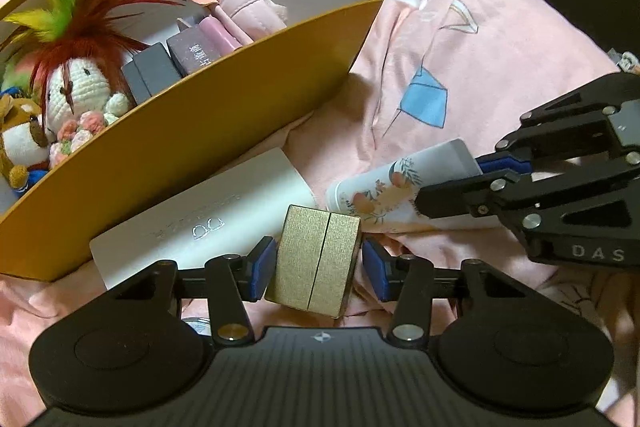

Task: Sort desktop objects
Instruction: 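Carry the floral tube and gold cube box up over the orange box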

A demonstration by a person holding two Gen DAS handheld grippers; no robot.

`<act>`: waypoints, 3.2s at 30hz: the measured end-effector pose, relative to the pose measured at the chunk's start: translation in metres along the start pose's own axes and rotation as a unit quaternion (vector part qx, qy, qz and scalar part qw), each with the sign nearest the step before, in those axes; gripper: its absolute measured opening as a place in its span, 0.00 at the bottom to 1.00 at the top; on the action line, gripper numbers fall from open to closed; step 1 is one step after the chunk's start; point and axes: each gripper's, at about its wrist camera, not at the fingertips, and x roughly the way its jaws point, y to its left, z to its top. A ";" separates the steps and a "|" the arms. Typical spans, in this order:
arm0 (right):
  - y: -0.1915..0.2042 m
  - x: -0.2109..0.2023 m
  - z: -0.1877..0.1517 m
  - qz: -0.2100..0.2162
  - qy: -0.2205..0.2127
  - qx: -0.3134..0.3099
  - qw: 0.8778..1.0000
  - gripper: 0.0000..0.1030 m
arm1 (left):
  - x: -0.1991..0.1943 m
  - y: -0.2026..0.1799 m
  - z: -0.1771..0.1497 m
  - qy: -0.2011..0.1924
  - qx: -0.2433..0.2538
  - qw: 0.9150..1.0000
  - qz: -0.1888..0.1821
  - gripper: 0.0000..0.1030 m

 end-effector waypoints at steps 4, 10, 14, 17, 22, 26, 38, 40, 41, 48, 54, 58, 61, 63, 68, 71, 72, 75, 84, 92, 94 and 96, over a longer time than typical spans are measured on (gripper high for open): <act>0.000 0.001 0.000 0.001 0.001 0.003 1.000 0.09 | 0.003 0.003 0.000 0.006 -0.009 1.000 0.004 0.53; -0.001 0.002 0.000 0.002 0.001 0.005 1.000 0.09 | 0.008 0.016 0.000 0.014 -0.050 0.999 0.003 0.59; -0.001 0.002 0.000 0.002 0.002 0.005 1.000 0.09 | 0.015 0.013 0.000 0.027 -0.042 0.999 0.007 0.62; -0.001 0.002 0.000 0.003 0.002 0.006 1.000 0.09 | 0.012 0.014 -0.001 0.021 -0.045 0.999 0.006 0.61; 0.000 0.002 0.000 0.004 0.000 0.010 1.000 0.09 | 0.004 0.012 -0.002 0.006 -0.052 0.999 0.008 0.56; -0.005 -0.001 0.000 0.006 -0.010 0.024 1.000 0.08 | -0.010 0.018 -0.002 -0.014 -0.076 0.997 0.005 0.52; -0.022 -0.027 0.020 0.010 -0.051 0.052 0.997 0.07 | -0.062 0.023 0.021 -0.080 -0.128 0.989 -0.007 0.51; -0.024 -0.035 0.024 0.015 -0.061 0.053 0.997 0.07 | -0.071 0.021 0.026 -0.088 -0.130 0.988 -0.008 0.51; -0.025 -0.039 0.027 0.017 -0.068 0.053 0.996 0.07 | -0.076 0.019 0.030 -0.094 -0.130 0.987 -0.010 0.51; -0.032 -0.071 0.048 0.025 -0.112 0.046 0.992 0.07 | -0.101 0.013 0.050 -0.126 -0.130 0.983 -0.019 0.51; -0.039 -0.095 0.057 -0.009 -0.148 0.034 0.988 0.06 | -0.108 0.013 0.068 -0.142 -0.129 0.981 -0.024 0.51; -0.050 -0.105 0.063 -0.031 -0.163 0.036 0.986 0.06 | -0.110 0.016 0.083 -0.145 -0.124 0.981 -0.024 0.51; -0.057 -0.109 0.069 -0.042 -0.173 0.040 0.983 0.06 | -0.110 0.020 0.097 -0.149 -0.123 0.981 -0.017 0.51; -0.061 -0.112 0.074 -0.046 -0.181 0.043 0.982 0.06 | -0.110 0.022 0.106 -0.152 -0.123 0.981 -0.012 0.51; -0.068 -0.116 0.089 -0.049 -0.207 0.045 0.976 0.06 | -0.097 0.031 0.129 -0.144 -0.140 0.979 -0.016 0.51; -0.072 -0.114 0.098 -0.045 -0.218 0.046 0.974 0.06 | -0.081 0.034 0.138 -0.131 -0.153 0.979 -0.005 0.51; -0.072 -0.113 0.101 -0.044 -0.221 0.045 0.973 0.06 | -0.077 0.035 0.140 -0.127 -0.158 0.979 -0.004 0.51; -0.073 -0.106 0.108 -0.046 -0.225 0.039 0.972 0.06 | -0.061 0.040 0.143 -0.112 -0.185 0.976 -0.010 0.51; -0.084 -0.086 0.121 -0.025 -0.223 0.053 0.973 0.06 | -0.040 0.055 0.143 -0.096 -0.244 0.965 -0.008 0.51; -0.070 -0.071 0.136 0.019 -0.232 0.046 0.971 0.06 | -0.065 0.071 0.143 -0.124 -0.256 0.958 0.021 0.51; -0.063 -0.064 0.139 0.014 -0.231 0.037 0.972 0.06 | -0.064 0.076 0.141 -0.124 -0.264 0.956 0.026 0.51; -0.056 -0.055 0.138 0.001 -0.226 0.026 0.974 0.06 | -0.062 0.080 0.142 -0.124 -0.272 0.954 0.026 0.51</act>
